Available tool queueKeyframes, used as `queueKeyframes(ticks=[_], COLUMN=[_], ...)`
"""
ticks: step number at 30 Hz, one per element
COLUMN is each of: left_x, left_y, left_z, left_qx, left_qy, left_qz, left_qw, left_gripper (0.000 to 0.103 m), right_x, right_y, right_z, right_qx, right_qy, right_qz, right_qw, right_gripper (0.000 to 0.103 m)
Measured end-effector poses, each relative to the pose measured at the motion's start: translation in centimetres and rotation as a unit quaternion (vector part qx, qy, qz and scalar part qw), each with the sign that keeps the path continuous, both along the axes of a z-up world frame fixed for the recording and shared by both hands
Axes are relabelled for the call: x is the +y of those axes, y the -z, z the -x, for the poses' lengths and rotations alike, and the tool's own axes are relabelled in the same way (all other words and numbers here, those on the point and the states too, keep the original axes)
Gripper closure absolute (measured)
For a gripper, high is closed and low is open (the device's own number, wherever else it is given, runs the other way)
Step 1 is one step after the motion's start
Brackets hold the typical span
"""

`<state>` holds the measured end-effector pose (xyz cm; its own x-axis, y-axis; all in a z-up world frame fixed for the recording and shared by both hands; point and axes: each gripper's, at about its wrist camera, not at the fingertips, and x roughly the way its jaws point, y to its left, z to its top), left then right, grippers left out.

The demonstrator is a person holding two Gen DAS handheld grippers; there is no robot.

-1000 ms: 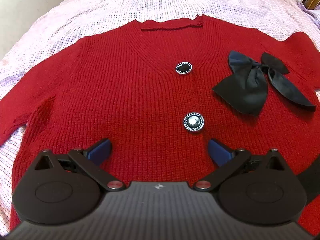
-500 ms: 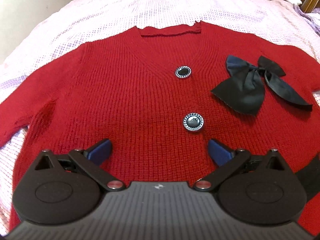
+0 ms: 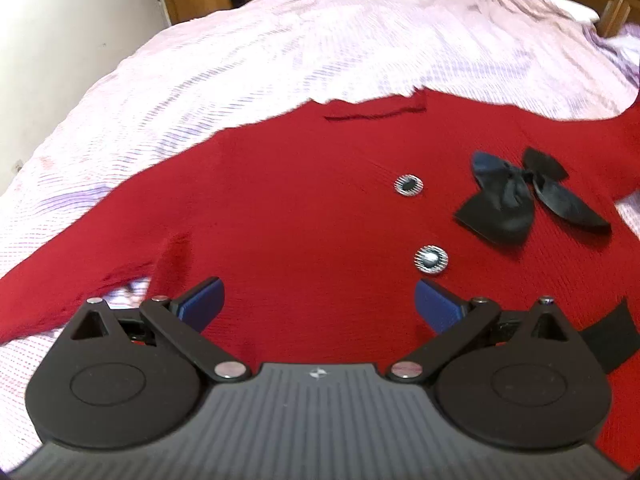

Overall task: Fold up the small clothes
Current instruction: 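Lift the sleeve with the right gripper and fold it across the cardigan body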

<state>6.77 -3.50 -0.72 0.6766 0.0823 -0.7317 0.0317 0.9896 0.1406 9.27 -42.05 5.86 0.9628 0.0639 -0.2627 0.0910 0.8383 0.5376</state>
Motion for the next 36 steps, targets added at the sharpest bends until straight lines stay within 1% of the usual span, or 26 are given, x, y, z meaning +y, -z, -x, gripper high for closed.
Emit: queueKeyframes(ticks=[6, 8, 10, 13, 16, 19, 22, 24, 25, 26, 27, 29, 31, 36], left_x=[3.9, 5.3, 6.7, 8.4, 9.8, 10.6, 11.0, 10.9, 11.0, 10.9, 10.9, 10.6, 10.2, 8.8], left_y=[-1.8, -2.1, -2.2, -2.0, -1.3, -0.6, 0.0, 0.5, 0.7, 0.8, 0.9, 1.0, 1.1, 0.6], left_z=[0.1, 0.2, 0.3, 0.7, 0.9, 1.1, 1.1, 0.9, 0.8, 0.8, 0.8, 0.8, 0.7, 0.9], left_qx=[-0.024, -0.03, -0.033, -0.032, -0.024, -0.02, -0.018, -0.014, -0.013, -0.012, -0.012, -0.013, -0.014, -0.016], left_qy=[-0.027, -0.037, -0.049, -0.059, -0.068, -0.072, -0.073, -0.071, -0.07, -0.07, -0.068, -0.065, -0.061, -0.05], left_qz=[0.006, 0.007, 0.012, 0.019, 0.021, 0.026, 0.023, 0.022, 0.023, 0.024, 0.026, 0.028, 0.033, 0.039], left_qw=[0.9993, 0.9988, 0.9982, 0.9976, 0.9972, 0.9969, 0.9969, 0.9971, 0.9972, 0.9972, 0.9972, 0.9974, 0.9975, 0.9979], left_gripper=[0.0, 0.0, 0.0, 0.0, 0.0, 0.0, 0.0, 0.0, 0.0, 0.0, 0.0, 0.0, 0.0, 0.0], right_x=[6.7, 9.0, 11.5, 15.0, 18.3, 21.2, 23.2, 24.1, 24.2, 24.4, 24.6, 24.2, 24.2, 23.3], right_y=[-2.4, -2.5, -1.9, -0.2, 2.4, 5.5, 8.1, 9.5, 10.0, 10.3, 10.5, 10.1, 9.9, 8.5], right_z=[-1.8, -2.8, -3.9, -5.2, -6.6, -7.6, -7.7, -7.4, -7.3, -6.8, -5.9, -5.2, -4.5, -1.2], right_qx=[-0.017, -0.015, -0.009, 0.004, 0.029, 0.057, 0.089, 0.116, 0.128, 0.129, 0.124, 0.123, 0.129, 0.148], right_qy=[-0.046, -0.063, -0.081, -0.104, -0.128, -0.159, -0.192, -0.208, -0.214, -0.214, -0.214, -0.209, -0.206, -0.201], right_qz=[0.063, 0.082, 0.094, 0.106, 0.123, 0.137, 0.138, 0.138, 0.134, 0.132, 0.129, 0.116, 0.101, 0.088], right_qw=[0.997, 0.995, 0.992, 0.989, 0.984, 0.976, 0.968, 0.961, 0.959, 0.959, 0.96, 0.963, 0.965, 0.964], right_gripper=[0.09, 0.09, 0.09, 0.09, 0.09, 0.09, 0.087, 0.08, 0.073, 0.067, 0.064, 0.049, 0.045, 0.044])
